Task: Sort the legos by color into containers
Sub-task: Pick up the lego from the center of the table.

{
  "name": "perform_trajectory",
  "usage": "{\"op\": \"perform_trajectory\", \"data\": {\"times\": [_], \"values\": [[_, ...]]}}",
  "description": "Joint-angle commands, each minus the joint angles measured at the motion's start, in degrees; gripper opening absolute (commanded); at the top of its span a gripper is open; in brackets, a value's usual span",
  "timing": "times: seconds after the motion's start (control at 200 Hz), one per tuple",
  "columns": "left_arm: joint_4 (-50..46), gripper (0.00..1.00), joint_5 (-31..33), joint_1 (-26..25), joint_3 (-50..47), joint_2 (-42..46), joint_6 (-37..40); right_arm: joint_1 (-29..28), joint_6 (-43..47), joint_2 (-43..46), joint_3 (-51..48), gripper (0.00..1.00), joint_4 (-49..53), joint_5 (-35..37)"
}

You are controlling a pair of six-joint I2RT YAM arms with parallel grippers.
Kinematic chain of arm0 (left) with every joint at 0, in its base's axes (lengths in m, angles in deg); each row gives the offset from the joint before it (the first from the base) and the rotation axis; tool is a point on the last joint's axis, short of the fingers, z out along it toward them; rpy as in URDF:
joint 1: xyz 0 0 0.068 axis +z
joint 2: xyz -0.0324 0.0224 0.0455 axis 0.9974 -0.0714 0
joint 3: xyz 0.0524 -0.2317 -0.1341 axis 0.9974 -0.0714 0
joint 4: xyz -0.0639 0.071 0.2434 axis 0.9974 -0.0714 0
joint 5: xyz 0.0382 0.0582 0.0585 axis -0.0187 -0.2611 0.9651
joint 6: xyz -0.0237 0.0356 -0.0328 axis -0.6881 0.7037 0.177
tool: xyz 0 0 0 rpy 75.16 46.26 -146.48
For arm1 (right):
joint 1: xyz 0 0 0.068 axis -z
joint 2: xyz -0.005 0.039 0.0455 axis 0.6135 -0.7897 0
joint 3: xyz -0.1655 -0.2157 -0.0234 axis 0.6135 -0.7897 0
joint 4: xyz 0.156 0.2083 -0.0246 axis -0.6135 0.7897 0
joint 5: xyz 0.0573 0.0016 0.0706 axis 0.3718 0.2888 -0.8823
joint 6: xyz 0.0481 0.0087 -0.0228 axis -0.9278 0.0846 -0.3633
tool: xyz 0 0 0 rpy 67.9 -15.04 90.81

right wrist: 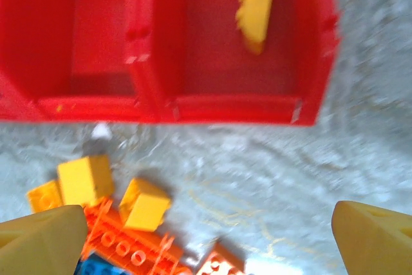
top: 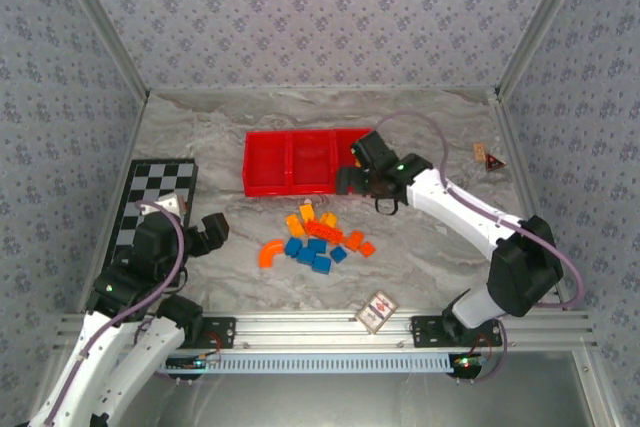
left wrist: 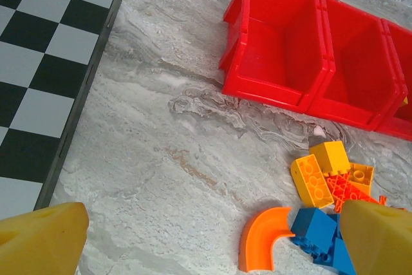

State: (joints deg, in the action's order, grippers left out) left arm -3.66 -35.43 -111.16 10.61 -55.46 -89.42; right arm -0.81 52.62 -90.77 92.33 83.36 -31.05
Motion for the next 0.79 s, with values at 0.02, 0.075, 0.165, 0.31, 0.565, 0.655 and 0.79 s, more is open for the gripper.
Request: {"op": "perform_trajectory", "data": {"times": [0.02,0.075,0.165,0.31,0.565,0.655,0.79], "values": [[1.7,1.0,-0.5,-0.4,-0.2,-0.1,1.3,-1.7,-4.9,-2.5,-3.0,0.98,-1.0,-1.3],[1.7,1.0,-0.8,-0.4,-0.2,0.0,1.5,-2.4,-5.0,-4.2,-2.9,0.95,-1.2,-2.3],[1.8,1.0,-1.0,-0.4,-0.1,0.1,1.5,-3.3,-4.8,-7.4,-1.8,0.92,-1.3,-4.0],[2.0,1.0,-1.2,-0.4,-0.2,0.8,1.5,-4.9,-3.8,-12.6,1.9,0.83,-1.2,-5.7],[2.2,1.0,-1.4,-0.4,-0.3,0.9,1.7,-8.4,-1.7,-20.0,9.2,0.8,2.8,-1.7],[2.1,1.0,-1.5,-0.4,-0.3,0.8,1.7,-8.9,-1.7,-21.4,10.5,0.8,4.4,-0.3],[2.2,1.0,-1.5,-0.4,-0.2,0.9,1.7,-9.5,-1.7,-23.4,12.6,0.8,7.9,2.0]]}}
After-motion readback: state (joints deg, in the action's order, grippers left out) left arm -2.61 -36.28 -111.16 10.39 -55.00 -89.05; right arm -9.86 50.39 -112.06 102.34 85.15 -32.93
